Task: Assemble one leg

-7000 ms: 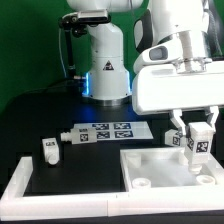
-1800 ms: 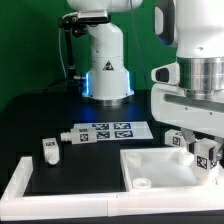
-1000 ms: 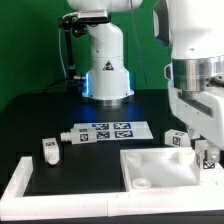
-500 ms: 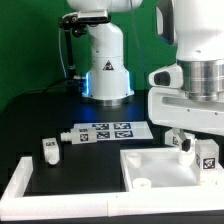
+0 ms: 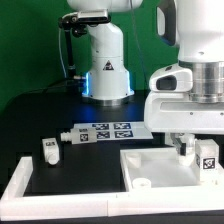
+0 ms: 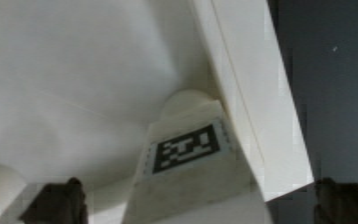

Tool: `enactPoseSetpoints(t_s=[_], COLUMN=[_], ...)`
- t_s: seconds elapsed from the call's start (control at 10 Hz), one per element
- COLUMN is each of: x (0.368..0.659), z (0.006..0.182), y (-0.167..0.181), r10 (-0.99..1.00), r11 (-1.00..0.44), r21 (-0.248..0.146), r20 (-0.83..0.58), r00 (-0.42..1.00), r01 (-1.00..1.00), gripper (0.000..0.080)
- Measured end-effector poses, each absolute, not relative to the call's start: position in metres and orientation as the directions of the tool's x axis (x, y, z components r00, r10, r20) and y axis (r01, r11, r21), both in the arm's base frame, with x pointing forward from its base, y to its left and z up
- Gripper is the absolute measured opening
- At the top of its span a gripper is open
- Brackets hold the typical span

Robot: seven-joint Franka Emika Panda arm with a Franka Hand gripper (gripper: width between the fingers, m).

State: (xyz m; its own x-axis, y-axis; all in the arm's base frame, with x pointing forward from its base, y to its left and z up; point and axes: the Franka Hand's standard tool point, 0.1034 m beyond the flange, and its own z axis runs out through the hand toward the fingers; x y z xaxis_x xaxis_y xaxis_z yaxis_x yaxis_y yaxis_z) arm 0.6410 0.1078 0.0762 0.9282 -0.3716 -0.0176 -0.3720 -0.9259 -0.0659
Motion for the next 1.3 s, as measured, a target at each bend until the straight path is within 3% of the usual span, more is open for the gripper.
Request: enactPoseSetpoints(t_s=[0.1,0.2,0.3,0.4,0.7,0.8,1.0,1.3], x=[0.6410,0.6409,0.6408,0.6408,0.6411,0.6405,0.6409,0.6411], z=[0.0761,0.0761,0.0761,0.0761,0.0769,0.0778,0.0747,0.0745], y=[0.1077,0.1083,0.1091,0.1093,0.1093,0.1118,0.1114,0.1119], r10=[-0.371,-0.402,-0.490,-0.543,-0.803,-0.913,-0.993,-0.993], r11=[-0.926,-0.913,-0.869,-0.836,-0.591,-0.402,-0.038,-0.044], r21=[-0.066,-0.067,-0.066,-0.064,-0.051,-0.037,-0.060,-0.058], r20=[-0.018,-0.021,-0.028,-0.032,-0.053,-0.063,-0.105,-0.104], r00=[0.929,0.916,0.871,0.839,0.593,0.404,0.044,0.050], r01=[-0.371,-0.402,-0.490,-0.544,-0.805,-0.915,-0.997,-0.997], gripper=[0.0559,0.0559,0.0346,0.0285,0.0285,0.0285,0.0285,0.0285])
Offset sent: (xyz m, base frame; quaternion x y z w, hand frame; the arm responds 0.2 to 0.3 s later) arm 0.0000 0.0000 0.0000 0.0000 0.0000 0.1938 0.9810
